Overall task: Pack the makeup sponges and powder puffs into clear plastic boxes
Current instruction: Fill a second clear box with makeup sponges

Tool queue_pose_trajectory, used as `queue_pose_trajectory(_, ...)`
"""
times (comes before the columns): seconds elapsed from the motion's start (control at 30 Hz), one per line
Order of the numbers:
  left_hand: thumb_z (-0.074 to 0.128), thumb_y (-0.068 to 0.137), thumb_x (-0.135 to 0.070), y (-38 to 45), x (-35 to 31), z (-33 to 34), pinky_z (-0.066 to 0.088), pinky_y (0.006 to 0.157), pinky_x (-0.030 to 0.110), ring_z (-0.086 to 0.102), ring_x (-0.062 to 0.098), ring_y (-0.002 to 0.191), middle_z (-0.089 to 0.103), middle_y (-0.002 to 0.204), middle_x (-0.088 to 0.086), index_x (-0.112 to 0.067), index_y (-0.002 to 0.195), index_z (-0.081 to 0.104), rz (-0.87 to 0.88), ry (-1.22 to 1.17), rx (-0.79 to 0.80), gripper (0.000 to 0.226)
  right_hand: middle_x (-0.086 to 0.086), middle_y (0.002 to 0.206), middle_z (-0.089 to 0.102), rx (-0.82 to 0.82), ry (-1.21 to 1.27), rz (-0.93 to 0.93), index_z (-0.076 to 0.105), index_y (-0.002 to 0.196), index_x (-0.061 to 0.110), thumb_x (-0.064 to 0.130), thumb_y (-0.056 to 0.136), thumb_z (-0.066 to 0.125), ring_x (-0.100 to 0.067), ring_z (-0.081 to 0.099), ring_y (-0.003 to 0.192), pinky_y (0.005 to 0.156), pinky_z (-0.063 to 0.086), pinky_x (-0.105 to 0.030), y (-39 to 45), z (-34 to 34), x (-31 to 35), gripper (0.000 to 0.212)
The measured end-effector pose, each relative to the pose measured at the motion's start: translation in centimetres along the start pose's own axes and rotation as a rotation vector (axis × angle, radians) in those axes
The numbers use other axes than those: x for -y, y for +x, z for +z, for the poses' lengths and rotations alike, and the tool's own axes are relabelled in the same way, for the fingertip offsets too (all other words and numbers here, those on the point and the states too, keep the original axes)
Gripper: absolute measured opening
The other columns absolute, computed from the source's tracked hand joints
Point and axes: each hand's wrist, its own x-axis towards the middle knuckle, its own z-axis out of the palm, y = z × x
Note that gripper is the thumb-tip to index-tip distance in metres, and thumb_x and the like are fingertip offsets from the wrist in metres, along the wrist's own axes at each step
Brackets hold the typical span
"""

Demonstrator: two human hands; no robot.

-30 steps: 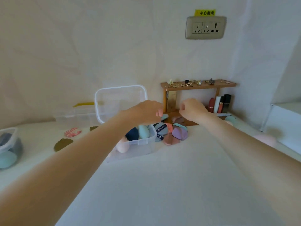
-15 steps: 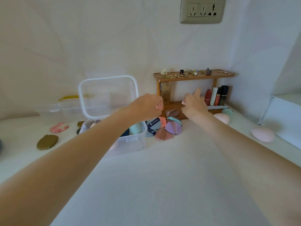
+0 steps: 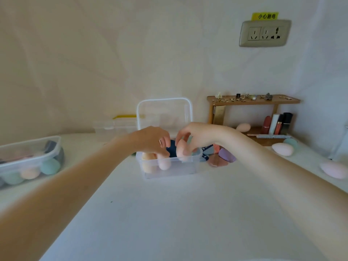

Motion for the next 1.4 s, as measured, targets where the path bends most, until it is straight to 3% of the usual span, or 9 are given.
queue_pose_trajectory(0.1,0.07,0.078,-0.028,-0.2,0.4,0.3,0.048,0.082,0.028,0.057,0.012,0.085,0.052,0.079,-0.021,-0.027,0.092,0.058,0.001,0.016,0.035,0.018,0.008,0.08,0.055,0.028,-0.149,-0.002,0.064,0.113,0.018,0.009,0.084,0.057,-0.014,0.053,0.074,0.056,0.038,-0.018,0.5,1.1,1.1,0.031)
queue_pose_trajectory(0.33,0.061,0.083,-0.02,-0.3,0.5,1.0,0.043,0.07,0.018,0.053,0.012,0.084,0.052,0.081,-0.016,-0.018,0.1,0.062,0.015,0.024,0.0,0.018,-0.009,0.098,0.057,-0.044,-0.216,0.071,0.056,0.115,0.005,0.014,0.089,0.054,-0.019,0.046,0.079,0.05,0.031,-0.021,1.0,2.6,2.1,0.028)
queue_pose_trajectory(0.43,0.061,0.083,-0.02,-0.2,0.6,1.1,0.045,0.075,0.02,0.054,0.013,0.086,0.054,0.09,-0.011,-0.017,0.104,0.062,0.02,0.021,-0.009,0.022,-0.014,0.102,0.058,-0.035,-0.253,0.114,0.055,0.111,0.002,0.013,0.088,0.054,-0.019,0.046,0.075,0.049,0.03,-0.021,1.2,2.7,2.1,0.026)
queue_pose_trajectory(0.67,0.061,0.081,-0.008,-0.2,0.2,0.3,0.05,0.083,0.03,0.055,0.013,0.085,0.054,0.095,-0.007,-0.014,0.102,0.064,0.052,-0.055,-0.123,0.022,-0.003,0.078,0.054,0.022,-0.191,0.105,0.053,0.099,0.011,0.013,0.085,0.063,-0.01,0.047,0.055,0.046,0.037,-0.019,1.5,1.9,1.9,0.017)
queue_pose_trajectory(0.9,0.055,0.085,-0.008,1.9,-3.4,-1.0,0.042,0.072,0.015,0.051,0.009,0.085,0.061,0.096,-0.005,-0.012,0.101,0.067,0.172,-0.017,-0.315,0.02,-0.002,0.064,0.062,-0.367,0.139,0.127,0.06,0.09,0.012,0.013,0.09,0.056,-0.01,0.052,0.044,0.041,0.042,-0.017,0.2,-2.2,-2.2,0.005)
queue_pose_trajectory(1.0,0.052,0.087,-0.009,3.7,-5.3,-0.4,0.039,0.067,0.008,0.053,0.009,0.083,0.063,0.096,-0.003,-0.012,0.1,0.067,0.238,-0.032,-0.29,0.02,-0.005,0.073,0.063,-0.534,0.054,0.3,0.063,0.085,0.008,0.011,0.091,0.049,-0.02,0.061,0.067,0.069,0.055,-0.033,-0.4,-2.6,-7.1,0.015)
queue_pose_trajectory(1.07,0.052,0.088,-0.01,4.9,-6.6,-0.1,0.041,0.068,0.011,0.053,0.009,0.083,0.064,0.1,0.0,-0.012,0.101,0.066,0.273,-0.015,-0.267,0.02,-0.006,0.083,0.061,-0.518,-0.077,0.427,0.063,0.086,0.008,0.011,0.092,0.046,-0.028,0.061,0.093,0.088,0.048,-0.039,-0.7,-2.2,-10.3,0.019)
queue_pose_trajectory(1.2,0.051,0.088,-0.009,7.5,-8.7,0.4,0.044,0.074,0.015,0.051,0.008,0.083,0.066,0.106,0.003,-0.011,0.103,0.065,0.337,-0.011,-0.231,0.02,-0.015,0.134,0.04,-0.44,-0.306,0.561,0.055,0.125,0.006,0.008,0.094,0.043,-0.035,0.037,0.124,0.102,0.038,-0.04,-0.3,-1.2,-14.7,0.034)
queue_pose_trajectory(1.4,0.048,0.088,-0.009,10.8,-9.8,1.4,0.047,0.087,0.025,0.052,0.009,0.085,0.067,0.105,0.0,-0.013,0.103,0.065,0.359,0.021,-0.171,0.023,-0.005,0.158,0.009,-0.432,-0.19,0.663,0.023,0.149,0.013,0.04,0.099,0.032,-0.031,0.013,0.142,0.113,0.019,-0.049,2.7,-0.8,-19.2,0.058)
